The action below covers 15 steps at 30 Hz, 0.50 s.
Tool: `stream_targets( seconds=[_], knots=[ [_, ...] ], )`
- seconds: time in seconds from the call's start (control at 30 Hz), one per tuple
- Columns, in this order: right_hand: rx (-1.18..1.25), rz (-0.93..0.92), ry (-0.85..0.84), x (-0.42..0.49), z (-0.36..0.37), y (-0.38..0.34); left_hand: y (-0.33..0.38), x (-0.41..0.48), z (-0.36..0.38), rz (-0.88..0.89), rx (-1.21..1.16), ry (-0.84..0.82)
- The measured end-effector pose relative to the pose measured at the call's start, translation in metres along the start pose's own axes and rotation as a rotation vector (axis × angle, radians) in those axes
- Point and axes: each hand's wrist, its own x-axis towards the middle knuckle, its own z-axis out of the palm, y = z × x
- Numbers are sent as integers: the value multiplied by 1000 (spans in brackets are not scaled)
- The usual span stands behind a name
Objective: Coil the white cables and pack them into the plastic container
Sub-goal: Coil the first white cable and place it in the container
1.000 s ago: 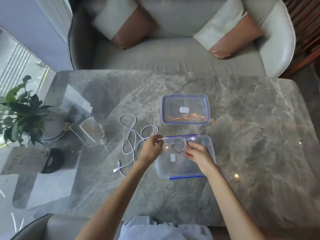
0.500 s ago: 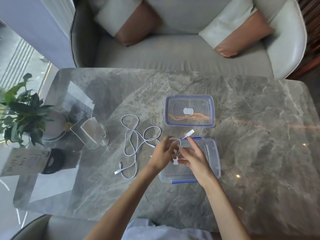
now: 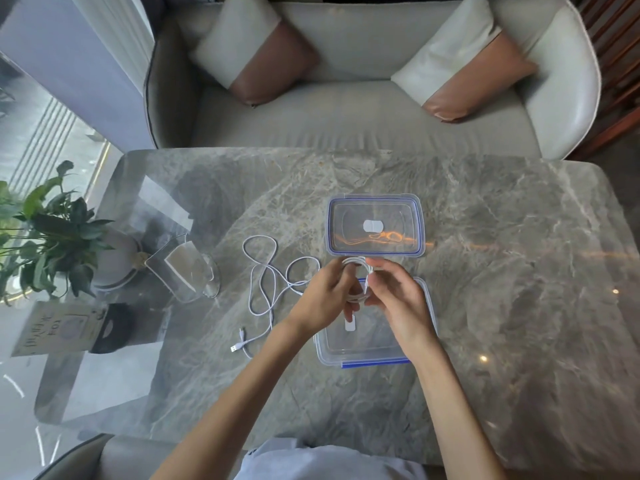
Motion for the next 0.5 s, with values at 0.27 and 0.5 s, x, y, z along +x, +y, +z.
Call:
stream_targets(
  seconds=[0.27,0.5],
  knots=[
    [-240,-7,13,7,-2,-28,25,-3,-6,68,85,-113],
    [-513,92,38,8,-6,-40,27,-4,-5,138,145,-85]
  ],
)
